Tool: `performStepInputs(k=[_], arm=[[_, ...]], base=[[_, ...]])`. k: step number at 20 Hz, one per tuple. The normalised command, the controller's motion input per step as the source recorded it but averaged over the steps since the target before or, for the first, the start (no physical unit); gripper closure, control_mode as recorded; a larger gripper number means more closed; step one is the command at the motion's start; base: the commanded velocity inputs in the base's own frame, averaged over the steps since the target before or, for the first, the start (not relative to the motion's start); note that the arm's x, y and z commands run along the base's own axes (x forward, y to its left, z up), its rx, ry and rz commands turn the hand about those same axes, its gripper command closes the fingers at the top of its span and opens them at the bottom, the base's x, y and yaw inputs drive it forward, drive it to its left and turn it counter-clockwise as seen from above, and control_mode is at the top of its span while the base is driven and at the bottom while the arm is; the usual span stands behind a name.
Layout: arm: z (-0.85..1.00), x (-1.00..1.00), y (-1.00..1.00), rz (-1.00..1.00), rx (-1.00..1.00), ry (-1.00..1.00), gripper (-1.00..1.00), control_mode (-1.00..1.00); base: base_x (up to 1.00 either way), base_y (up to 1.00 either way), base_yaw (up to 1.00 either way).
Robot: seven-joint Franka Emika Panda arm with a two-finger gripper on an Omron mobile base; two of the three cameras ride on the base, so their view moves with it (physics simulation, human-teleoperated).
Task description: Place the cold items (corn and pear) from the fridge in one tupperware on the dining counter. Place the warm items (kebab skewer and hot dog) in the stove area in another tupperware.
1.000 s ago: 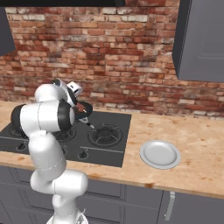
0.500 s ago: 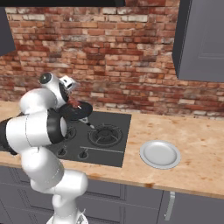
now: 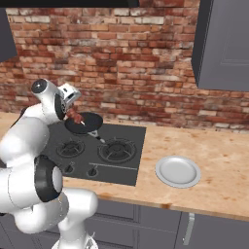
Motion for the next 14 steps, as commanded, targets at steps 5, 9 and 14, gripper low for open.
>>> performStepInputs(k=[5,9,14], arm=[[0.39,-0.78,-0.33,0.00,-0.04,0.00,1.00,-1.00],[0.47,-0.75,-0.26,0.00,-0.23,0.00,1.00,-1.00],[0.47,-0.80,-0.25,0.01,-0.18,0.05,1.00,-1.00]], base=[[0.00,0.00,0.00],[0.00,0.00,0.00],[0.00,0.00,0.00]])
